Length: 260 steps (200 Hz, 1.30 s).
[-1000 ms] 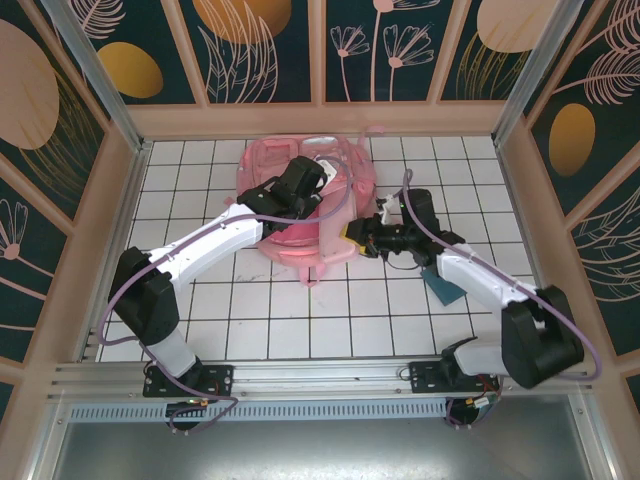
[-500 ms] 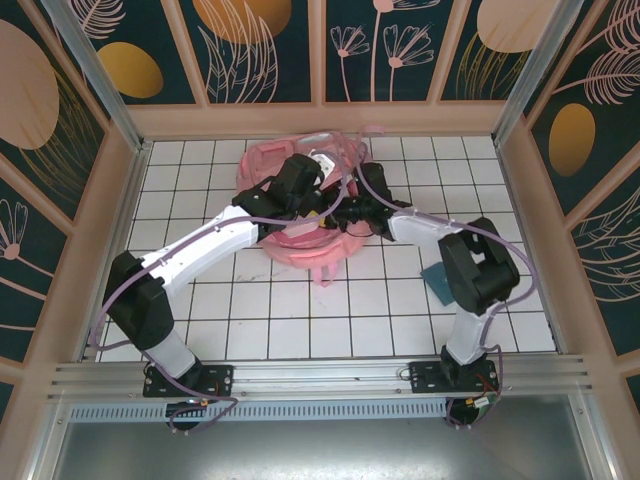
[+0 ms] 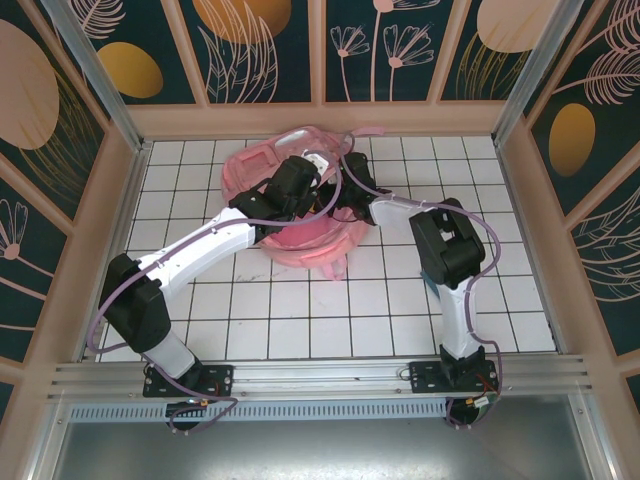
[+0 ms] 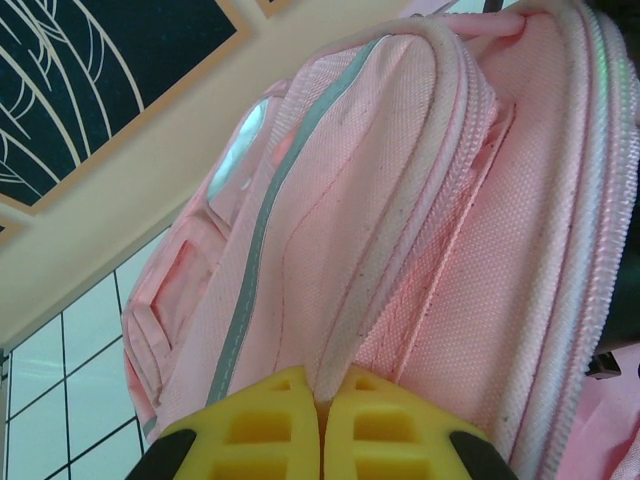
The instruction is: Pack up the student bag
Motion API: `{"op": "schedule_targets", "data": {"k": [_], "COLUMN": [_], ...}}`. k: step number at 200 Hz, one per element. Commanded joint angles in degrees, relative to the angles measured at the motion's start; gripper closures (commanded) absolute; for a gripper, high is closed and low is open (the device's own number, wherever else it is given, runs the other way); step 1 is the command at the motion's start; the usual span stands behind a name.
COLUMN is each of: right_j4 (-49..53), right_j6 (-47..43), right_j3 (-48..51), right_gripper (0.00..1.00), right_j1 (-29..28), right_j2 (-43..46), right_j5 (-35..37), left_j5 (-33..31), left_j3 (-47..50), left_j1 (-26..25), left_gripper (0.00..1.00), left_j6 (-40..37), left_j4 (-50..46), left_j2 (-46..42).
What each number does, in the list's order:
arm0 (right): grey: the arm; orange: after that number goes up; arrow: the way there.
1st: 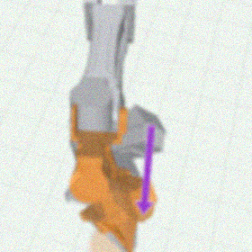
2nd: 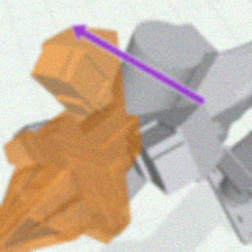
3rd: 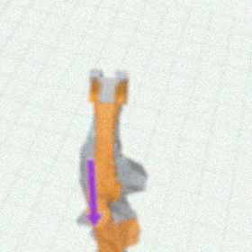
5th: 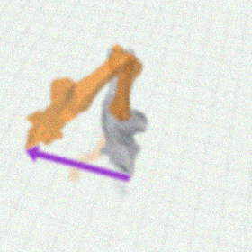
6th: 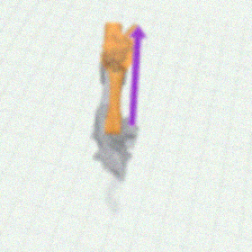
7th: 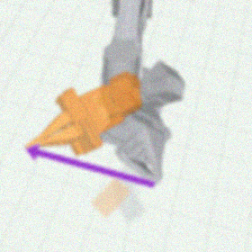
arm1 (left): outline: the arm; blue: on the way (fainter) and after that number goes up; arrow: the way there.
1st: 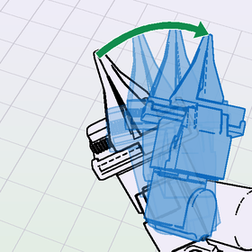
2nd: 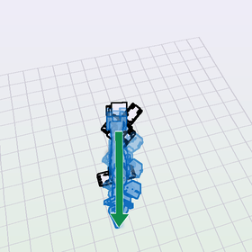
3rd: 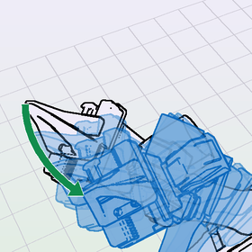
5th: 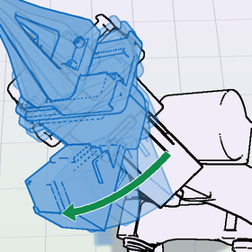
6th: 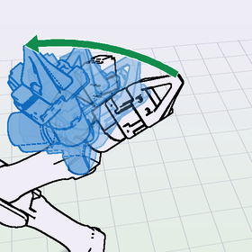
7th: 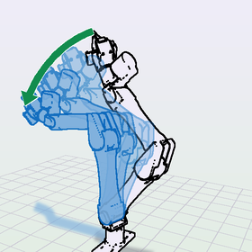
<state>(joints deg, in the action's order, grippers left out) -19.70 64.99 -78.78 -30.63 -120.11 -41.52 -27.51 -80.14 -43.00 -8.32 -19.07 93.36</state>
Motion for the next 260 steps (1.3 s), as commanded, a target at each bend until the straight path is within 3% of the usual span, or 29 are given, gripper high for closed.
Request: {"op": "schedule_targets", "data": {"k": [1, 27, 92, 148, 181, 260], "right_j4": [-1.0, 3.6, 7.2, 9.0, 8.7, 7.3], "right_j6": [-0.5, -1.9, -2.9, -3.2, -2.3, -3.4], "right_j3": [-2.5, 0.8, 12.7, 6.3, 1.4, -6.7], "right_gripper": [0.48, 0.41, 0.48, 0.62, 0.76, 0.79], "right_j1": [-0.4, -0.4, -0.4, -2.6, -3.7, -4.0], "right_j2": [0.4, 4.1, 15.1, 8.3, 3.2, -3.3], "right_j5": [0.1, 2.8, 7.0, 11.1, 11.7, 10.1], "left_j5": [0.7, -0.1, -1.0, -0.8, -0.4, -0.9], "left_j3": [-2.2, -2.3, -1.6, -1.7, -1.5, -0.7], "left_j1": [-1.1, -1.1, -1.1, -1.1, -1.1, -1.1], "left_gripper": [1.0, 1.0, 1.0, 1.0, 1.0, 1.0], "left_j6": [1.7, 1.7, 1.7, 2.5, 2.8, 3.5], "left_j4": [8.9, 8.8, 8.9, 8.6, 8.3, 8.0], "left_j2": [-3.1, -2.6, -2.5, -2.6, -2.7, -2.7]}}
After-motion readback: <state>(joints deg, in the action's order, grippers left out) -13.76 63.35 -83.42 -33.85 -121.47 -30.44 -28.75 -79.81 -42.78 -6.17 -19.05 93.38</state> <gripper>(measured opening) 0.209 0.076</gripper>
